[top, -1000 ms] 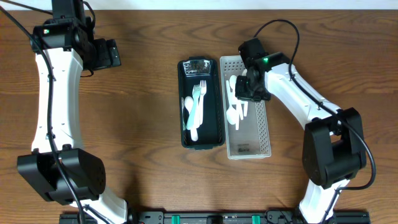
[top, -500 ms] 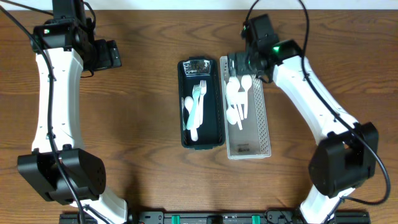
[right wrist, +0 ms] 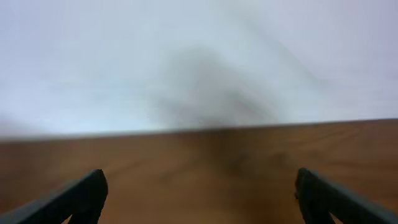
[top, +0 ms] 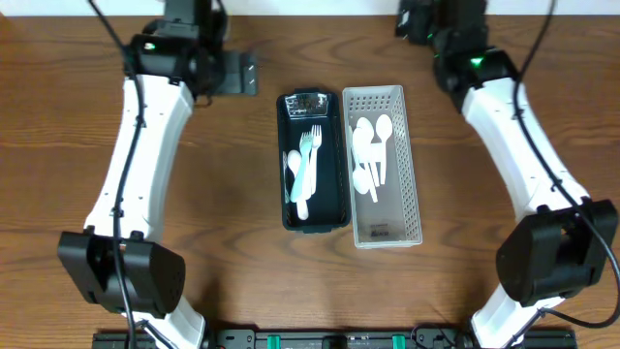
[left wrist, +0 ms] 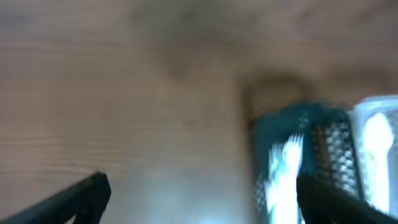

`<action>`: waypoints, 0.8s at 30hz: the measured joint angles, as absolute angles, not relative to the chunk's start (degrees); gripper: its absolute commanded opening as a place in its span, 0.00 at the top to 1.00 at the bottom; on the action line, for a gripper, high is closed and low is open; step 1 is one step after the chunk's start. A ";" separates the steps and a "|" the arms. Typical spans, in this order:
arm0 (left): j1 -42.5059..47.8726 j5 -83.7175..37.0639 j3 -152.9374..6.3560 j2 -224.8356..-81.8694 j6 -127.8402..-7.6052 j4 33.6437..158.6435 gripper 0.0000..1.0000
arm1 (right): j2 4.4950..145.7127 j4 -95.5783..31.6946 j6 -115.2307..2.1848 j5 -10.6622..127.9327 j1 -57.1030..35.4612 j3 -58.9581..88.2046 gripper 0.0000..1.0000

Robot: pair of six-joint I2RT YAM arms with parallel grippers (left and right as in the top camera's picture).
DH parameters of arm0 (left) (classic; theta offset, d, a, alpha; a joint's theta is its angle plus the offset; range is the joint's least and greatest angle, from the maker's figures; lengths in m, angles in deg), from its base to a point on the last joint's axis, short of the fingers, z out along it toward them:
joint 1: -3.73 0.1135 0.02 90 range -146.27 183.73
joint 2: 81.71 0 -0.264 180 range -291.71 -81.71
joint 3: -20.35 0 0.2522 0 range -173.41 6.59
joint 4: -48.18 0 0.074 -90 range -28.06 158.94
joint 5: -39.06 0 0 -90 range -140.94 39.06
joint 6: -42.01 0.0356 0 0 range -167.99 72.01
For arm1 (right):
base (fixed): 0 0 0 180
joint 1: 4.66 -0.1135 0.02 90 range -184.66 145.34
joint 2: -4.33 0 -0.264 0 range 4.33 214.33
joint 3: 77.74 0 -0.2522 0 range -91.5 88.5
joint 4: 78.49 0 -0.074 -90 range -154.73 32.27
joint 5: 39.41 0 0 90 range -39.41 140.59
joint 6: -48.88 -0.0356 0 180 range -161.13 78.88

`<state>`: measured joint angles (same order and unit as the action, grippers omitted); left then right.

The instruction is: Pack container

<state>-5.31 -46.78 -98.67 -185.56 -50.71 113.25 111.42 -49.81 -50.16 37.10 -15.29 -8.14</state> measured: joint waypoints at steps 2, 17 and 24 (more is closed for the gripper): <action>-6.11 -46.43 -98.62 -185.56 -50.69 107.96 0.02 | 111.42 -50.62 -50.01 36.81 -12.89 -8.16 0.01; -4.82 -50.10 -91.13 -183.98 -45.96 101.92 0.02 | 105.95 -44.54 -48.65 34.47 -7.84 0.41 0.01; -4.85 -50.10 -68.46 -171.92 -45.48 87.56 0.02 | 87.86 -59.75 -50.67 34.12 -7.84 24.19 0.01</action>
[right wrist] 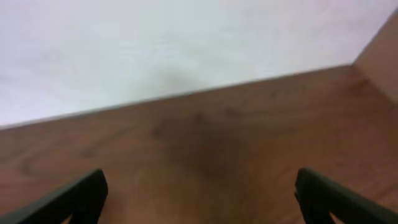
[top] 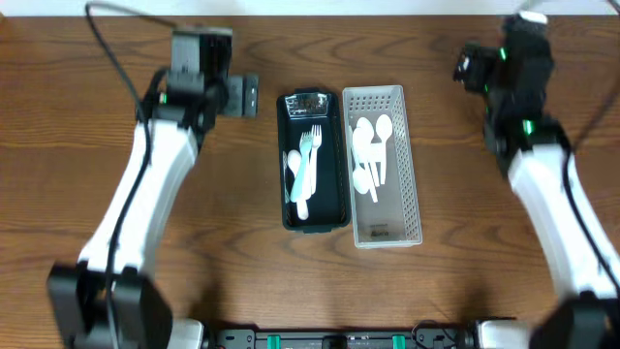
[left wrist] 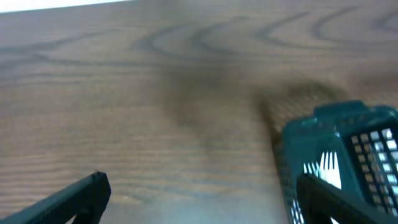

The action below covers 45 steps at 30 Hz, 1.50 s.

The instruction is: Pack container

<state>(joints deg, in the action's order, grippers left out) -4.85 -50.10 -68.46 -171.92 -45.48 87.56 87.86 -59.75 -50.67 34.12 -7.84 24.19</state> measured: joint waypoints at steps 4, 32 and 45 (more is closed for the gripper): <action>-4.85 -50.08 -53.69 -160.36 -44.70 76.22 0.02 | 78.00 -64.96 -53.97 34.04 -7.84 37.61 0.01; -6.16 -50.12 -8.86 -98.04 -36.96 53.31 0.02 | 64.10 -78.70 -43.61 34.28 -11.90 65.87 0.01; -6.16 -50.12 -8.86 -98.04 -36.41 77.49 0.02 | 64.01 -78.40 -43.28 34.28 -11.86 65.87 0.01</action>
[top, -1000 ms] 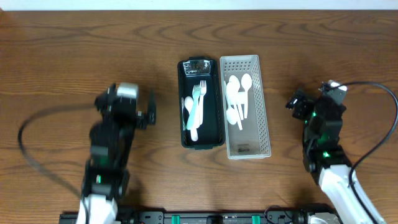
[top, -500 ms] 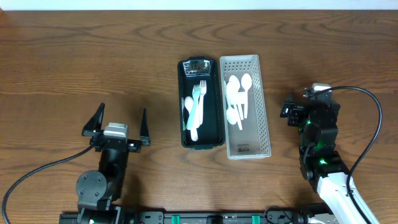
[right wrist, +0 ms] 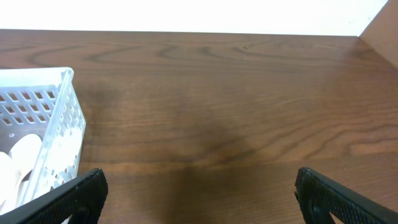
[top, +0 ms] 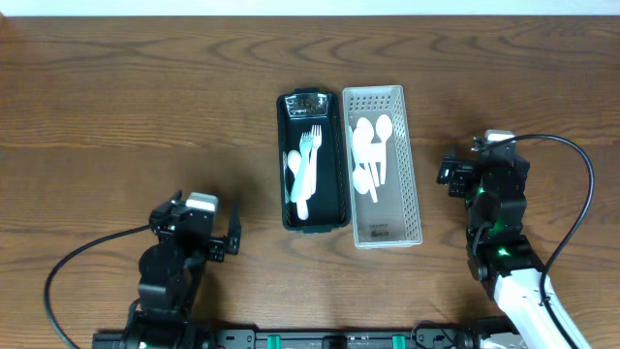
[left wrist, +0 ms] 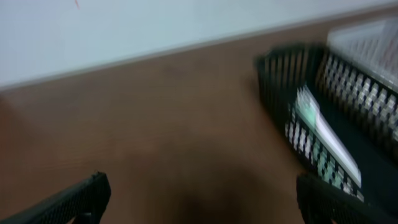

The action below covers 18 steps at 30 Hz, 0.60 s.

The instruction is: Pack container

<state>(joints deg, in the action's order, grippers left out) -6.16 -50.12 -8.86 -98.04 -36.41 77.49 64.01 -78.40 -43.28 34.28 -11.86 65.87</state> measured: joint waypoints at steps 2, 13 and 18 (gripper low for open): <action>-6.14 -50.12 -8.83 -98.07 -36.28 82.10 0.02 | 63.03 -76.30 -43.21 34.28 -11.86 65.89 0.01; -6.14 -50.10 -8.83 -98.04 -36.11 103.94 0.02 | 38.44 -50.40 -43.06 34.28 -11.66 66.37 0.01; -6.16 -50.10 -8.83 -98.04 -36.11 107.78 0.02 | 26.31 -35.87 -42.95 34.34 -11.66 66.50 0.01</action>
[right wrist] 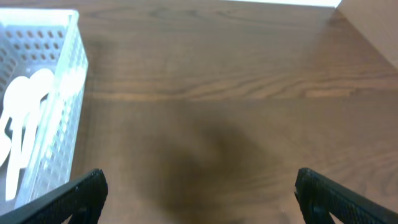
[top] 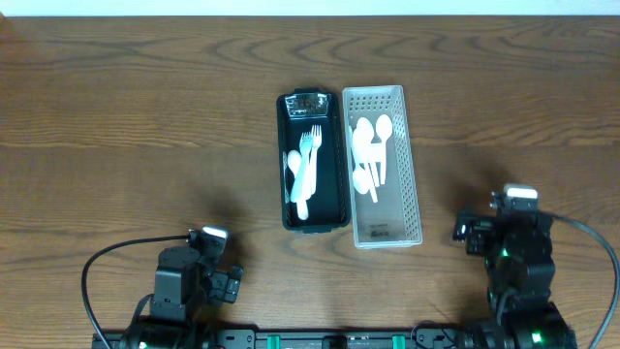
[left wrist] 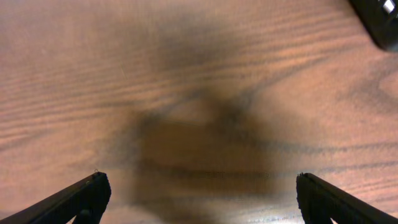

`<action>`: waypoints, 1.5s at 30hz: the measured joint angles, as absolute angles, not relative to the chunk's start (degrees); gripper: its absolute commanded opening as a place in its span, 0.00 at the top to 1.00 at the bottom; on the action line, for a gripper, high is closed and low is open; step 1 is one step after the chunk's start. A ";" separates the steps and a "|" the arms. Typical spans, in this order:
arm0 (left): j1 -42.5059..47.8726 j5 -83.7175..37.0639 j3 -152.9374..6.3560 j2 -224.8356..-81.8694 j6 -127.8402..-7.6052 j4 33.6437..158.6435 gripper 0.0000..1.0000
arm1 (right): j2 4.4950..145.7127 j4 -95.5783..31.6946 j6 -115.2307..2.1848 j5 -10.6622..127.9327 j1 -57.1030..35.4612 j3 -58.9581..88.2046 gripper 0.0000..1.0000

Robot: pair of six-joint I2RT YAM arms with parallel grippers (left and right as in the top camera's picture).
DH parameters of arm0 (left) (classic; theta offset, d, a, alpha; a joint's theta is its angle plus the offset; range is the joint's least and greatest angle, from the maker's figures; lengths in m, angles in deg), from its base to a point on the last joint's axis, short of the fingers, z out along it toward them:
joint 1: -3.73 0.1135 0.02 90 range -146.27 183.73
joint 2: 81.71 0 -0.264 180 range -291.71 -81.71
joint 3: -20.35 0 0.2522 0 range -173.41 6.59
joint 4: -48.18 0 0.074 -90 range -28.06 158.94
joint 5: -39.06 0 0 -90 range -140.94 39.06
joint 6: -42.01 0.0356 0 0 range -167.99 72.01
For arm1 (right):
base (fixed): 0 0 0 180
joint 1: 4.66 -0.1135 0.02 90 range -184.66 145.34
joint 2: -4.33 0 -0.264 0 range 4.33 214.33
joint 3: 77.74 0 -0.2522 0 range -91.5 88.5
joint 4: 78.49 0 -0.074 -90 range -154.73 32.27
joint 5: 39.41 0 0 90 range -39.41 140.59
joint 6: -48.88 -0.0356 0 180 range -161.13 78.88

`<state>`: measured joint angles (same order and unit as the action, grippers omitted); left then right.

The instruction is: Pack container

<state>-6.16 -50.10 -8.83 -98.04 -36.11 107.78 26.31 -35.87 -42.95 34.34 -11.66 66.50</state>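
A dark green basket [top: 313,160] in the table's middle holds a white spoon, a pale fork and a teal utensil [top: 303,170]. Touching its right side, a white perforated basket [top: 385,165] holds several white spoons [top: 369,155]; its left wall [right wrist: 43,112] shows in the right wrist view. My left gripper [left wrist: 198,199] is open over bare wood near the front left. My right gripper [right wrist: 199,199] is open over bare wood at the front right. Neither holds anything.
The brown wooden table [top: 116,116] runs to a white wall at the back. Both folded arms [top: 189,286] [top: 518,257] sit low by the front edge. A dark corner of the green basket [left wrist: 382,22] shows top right in the left wrist view.
Both arms have drawn further back toward the front edge. The left wrist view now looks down on bare wood instead of at the green basket. Both baskets are unmoved.
Both arms stood stretched to the table's far side, grippers open beside the baskets' far ends. Then they were slightly shifted there. Later both were folded near the front edge, and now sit lower still. The baskets' contents have not changed.
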 measured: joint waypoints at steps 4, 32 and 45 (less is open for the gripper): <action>-6.16 -50.12 -8.83 -98.04 -36.11 108.02 0.02 | 18.11 -34.84 -42.95 36.11 -11.53 68.53 0.01; -6.14 -50.10 -8.83 -98.04 -36.11 108.04 0.02 | 5.06 -61.26 -38.53 44.40 -10.22 88.03 0.01; -6.14 -50.10 -8.83 -98.04 -36.11 108.04 0.02 | 5.06 -61.26 -38.34 44.59 -10.22 88.03 0.01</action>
